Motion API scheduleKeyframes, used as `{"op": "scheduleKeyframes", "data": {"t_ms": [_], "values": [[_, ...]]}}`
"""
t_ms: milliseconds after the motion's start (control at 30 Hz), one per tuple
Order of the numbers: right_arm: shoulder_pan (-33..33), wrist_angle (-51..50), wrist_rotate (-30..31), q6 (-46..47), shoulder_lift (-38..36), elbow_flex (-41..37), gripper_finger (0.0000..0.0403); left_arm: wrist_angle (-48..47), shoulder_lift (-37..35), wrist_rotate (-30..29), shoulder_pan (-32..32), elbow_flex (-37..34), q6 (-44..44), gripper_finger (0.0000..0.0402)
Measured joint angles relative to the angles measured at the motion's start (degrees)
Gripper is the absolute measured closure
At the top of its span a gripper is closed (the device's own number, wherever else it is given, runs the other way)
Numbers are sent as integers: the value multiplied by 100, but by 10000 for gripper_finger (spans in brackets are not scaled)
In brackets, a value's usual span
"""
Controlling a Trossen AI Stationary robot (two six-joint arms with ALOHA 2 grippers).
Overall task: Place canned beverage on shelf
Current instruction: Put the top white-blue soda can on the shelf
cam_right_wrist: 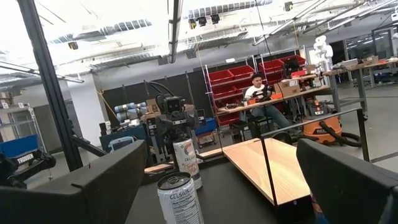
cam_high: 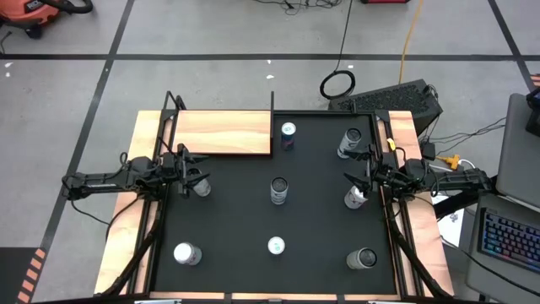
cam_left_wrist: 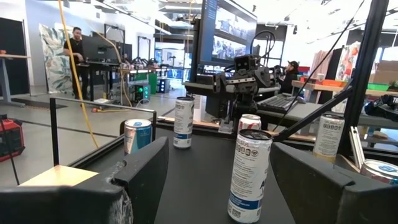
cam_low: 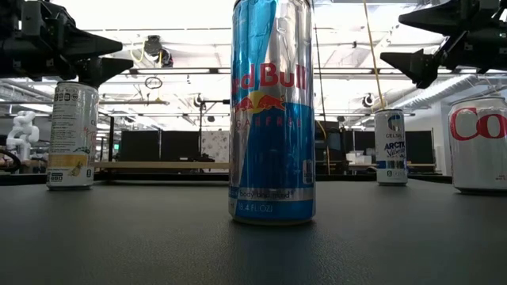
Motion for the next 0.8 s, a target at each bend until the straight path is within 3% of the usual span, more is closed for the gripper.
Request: {"op": "scheduleKeyframes", "data": {"t_ms": [800], "values": [[0,38,-4,-724,0,0,7,179,1,-159,0,1,-33,118]]}}
